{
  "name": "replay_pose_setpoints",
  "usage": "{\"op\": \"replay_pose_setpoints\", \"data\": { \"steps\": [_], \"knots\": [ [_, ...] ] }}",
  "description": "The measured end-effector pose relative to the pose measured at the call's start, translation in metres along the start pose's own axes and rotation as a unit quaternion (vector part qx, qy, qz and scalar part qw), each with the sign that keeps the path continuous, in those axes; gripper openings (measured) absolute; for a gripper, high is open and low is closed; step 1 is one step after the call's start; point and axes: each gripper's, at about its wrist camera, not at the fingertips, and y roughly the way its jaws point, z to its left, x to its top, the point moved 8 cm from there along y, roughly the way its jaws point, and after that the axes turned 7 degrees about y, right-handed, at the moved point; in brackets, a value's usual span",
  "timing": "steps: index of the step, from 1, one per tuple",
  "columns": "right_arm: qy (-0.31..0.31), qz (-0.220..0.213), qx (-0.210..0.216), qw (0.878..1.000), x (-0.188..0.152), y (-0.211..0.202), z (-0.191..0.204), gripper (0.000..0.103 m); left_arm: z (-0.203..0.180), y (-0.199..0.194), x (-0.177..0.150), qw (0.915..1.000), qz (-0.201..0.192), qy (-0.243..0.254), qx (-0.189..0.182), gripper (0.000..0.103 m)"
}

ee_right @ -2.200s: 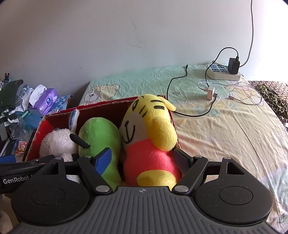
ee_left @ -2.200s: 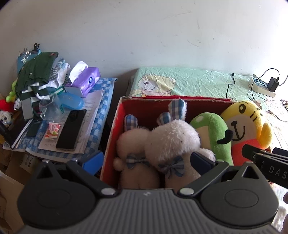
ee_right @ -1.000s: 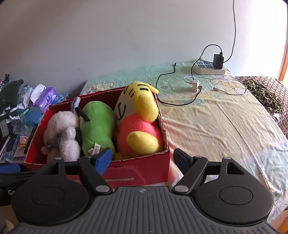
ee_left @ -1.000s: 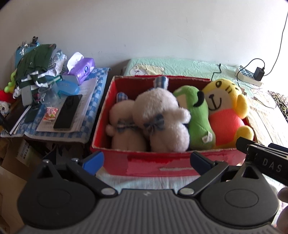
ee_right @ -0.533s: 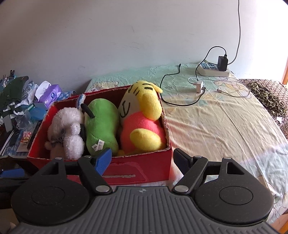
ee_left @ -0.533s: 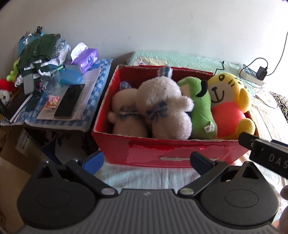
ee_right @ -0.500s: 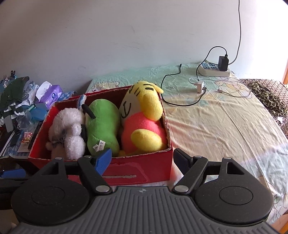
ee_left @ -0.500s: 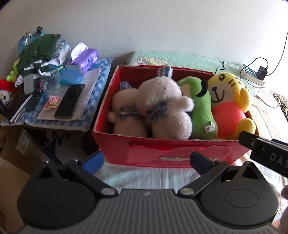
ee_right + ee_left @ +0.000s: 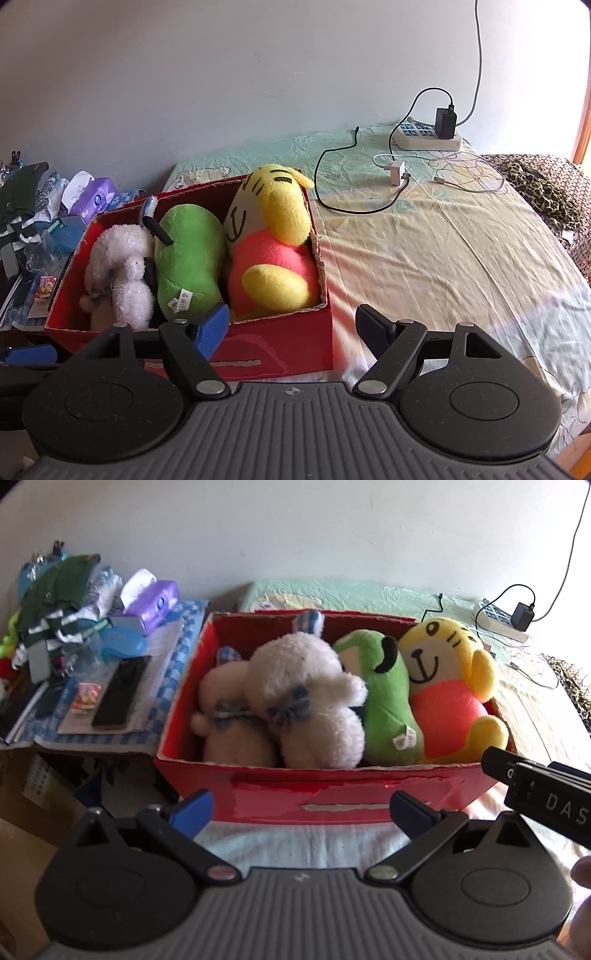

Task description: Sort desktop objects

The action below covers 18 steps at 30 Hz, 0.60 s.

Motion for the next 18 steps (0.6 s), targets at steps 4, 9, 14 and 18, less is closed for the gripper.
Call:
{"op": "replay_pose_setpoints", "data": {
  "steps": [4,9,14,18],
  "knots": [
    [0.004,0.000,-0.001,1.000,0.001,0.002,-0.001,0.078,0.000,0.002,0.001,1.0000,0.002,0.002,0.005,0.102],
    [0.005,-0.007,0.004,1.000,0.004,0.002,0.003,0.078,0.000,-0.001,0.007,0.9999,-0.006,0.009,0.002,0.100],
    [0.009,-0.013,0.008,1.000,0.009,0.002,0.006,0.078,0.004,-0.006,0.015,0.9998,-0.019,0.011,0.005,0.098],
    [0.009,-0.017,0.012,1.000,0.011,0.003,0.010,0.078,0.012,-0.007,0.019,0.9997,-0.025,0.000,0.006,0.096]
  ]
}}
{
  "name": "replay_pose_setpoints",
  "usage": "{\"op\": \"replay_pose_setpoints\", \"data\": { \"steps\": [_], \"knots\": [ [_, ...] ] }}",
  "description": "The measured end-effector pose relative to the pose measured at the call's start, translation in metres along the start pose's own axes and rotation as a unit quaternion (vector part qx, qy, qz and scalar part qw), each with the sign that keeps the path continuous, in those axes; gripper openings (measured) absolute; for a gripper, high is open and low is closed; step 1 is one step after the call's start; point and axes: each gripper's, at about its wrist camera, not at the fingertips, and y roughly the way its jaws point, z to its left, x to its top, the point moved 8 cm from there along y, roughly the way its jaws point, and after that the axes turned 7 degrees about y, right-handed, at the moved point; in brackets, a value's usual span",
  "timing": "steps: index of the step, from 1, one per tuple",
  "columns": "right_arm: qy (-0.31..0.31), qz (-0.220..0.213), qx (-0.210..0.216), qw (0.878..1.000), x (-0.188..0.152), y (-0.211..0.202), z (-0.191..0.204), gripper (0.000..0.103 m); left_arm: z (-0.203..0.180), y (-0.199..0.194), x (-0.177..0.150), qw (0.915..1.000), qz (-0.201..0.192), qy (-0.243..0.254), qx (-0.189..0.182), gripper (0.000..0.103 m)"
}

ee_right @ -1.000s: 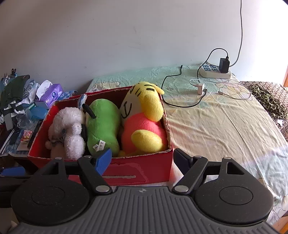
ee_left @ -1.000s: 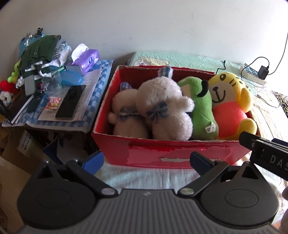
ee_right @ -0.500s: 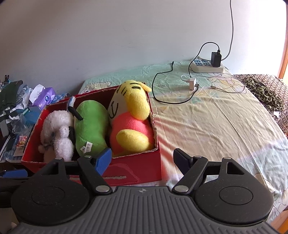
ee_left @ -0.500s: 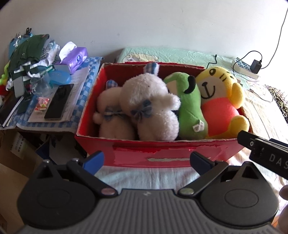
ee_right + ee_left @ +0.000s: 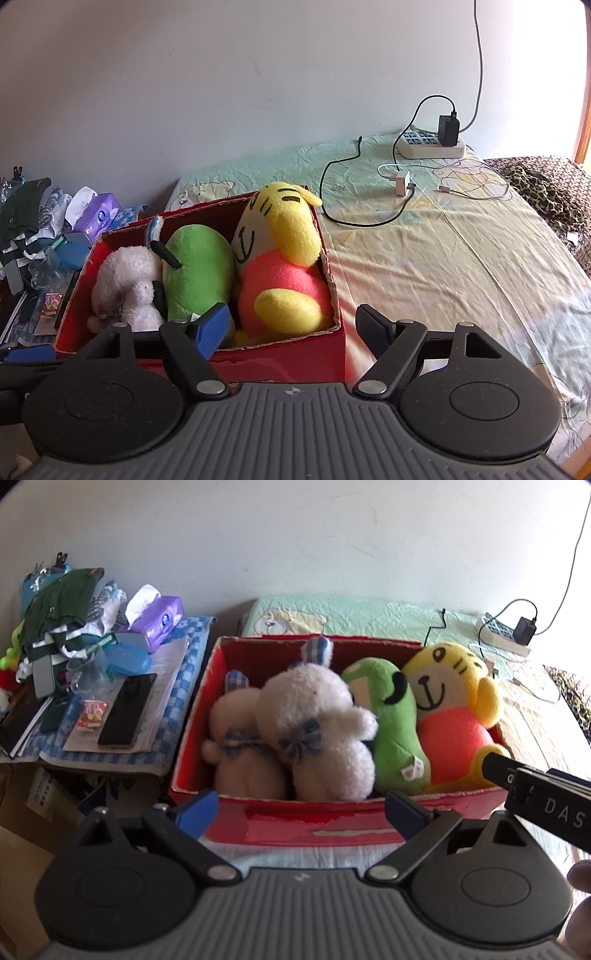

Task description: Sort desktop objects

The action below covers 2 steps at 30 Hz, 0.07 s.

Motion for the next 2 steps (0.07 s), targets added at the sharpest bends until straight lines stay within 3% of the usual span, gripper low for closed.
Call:
{"op": "replay_pose_setpoints", "data": {
  "steps": [2],
  "knots": [
    [-0.002,-0.002,0.003,1.000,0.0012,0.0004,0.0024,0.078,0.0036,-0.0013,0.0015,1.0000,-0.005,-0.003,0.006,0.096]
  ]
}}
